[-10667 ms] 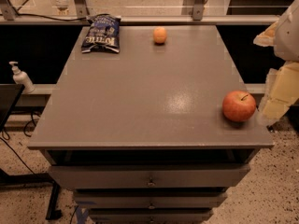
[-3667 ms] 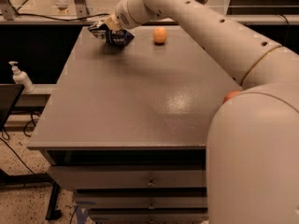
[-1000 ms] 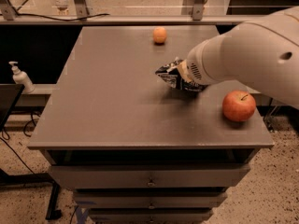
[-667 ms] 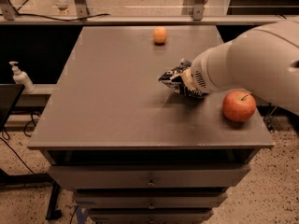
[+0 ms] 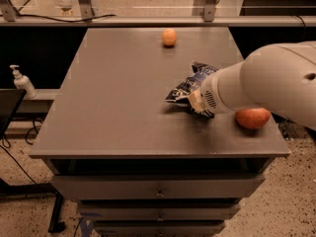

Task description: Move blue chip bag near apple

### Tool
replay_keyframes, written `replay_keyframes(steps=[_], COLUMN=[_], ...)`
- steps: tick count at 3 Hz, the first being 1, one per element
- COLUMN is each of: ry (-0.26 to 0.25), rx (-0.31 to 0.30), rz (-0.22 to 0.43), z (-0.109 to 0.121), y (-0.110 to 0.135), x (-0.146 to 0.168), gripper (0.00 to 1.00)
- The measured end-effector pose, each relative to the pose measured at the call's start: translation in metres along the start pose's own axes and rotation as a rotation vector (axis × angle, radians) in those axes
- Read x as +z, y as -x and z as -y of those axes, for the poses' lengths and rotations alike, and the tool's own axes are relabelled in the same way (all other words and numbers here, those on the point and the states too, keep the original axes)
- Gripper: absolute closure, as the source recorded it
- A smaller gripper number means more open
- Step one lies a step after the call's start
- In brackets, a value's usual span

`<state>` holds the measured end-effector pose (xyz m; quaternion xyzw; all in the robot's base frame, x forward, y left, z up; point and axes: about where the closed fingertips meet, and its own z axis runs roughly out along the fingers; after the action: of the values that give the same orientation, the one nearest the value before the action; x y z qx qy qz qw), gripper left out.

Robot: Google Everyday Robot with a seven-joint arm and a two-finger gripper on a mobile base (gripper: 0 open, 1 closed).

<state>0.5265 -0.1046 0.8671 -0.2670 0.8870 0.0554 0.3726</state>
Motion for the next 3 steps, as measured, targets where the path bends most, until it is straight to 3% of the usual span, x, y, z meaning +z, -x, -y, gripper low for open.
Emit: replay_keyframes(steps=[1,3], ry=[0.012,-0.065], rx=[0.011,-0.004], rz=[-0.030,-0.097], z=[-0.002,0.012], y=[-0.011,-0.021], x=[0.004,-0.022], gripper=[1.00,1.00])
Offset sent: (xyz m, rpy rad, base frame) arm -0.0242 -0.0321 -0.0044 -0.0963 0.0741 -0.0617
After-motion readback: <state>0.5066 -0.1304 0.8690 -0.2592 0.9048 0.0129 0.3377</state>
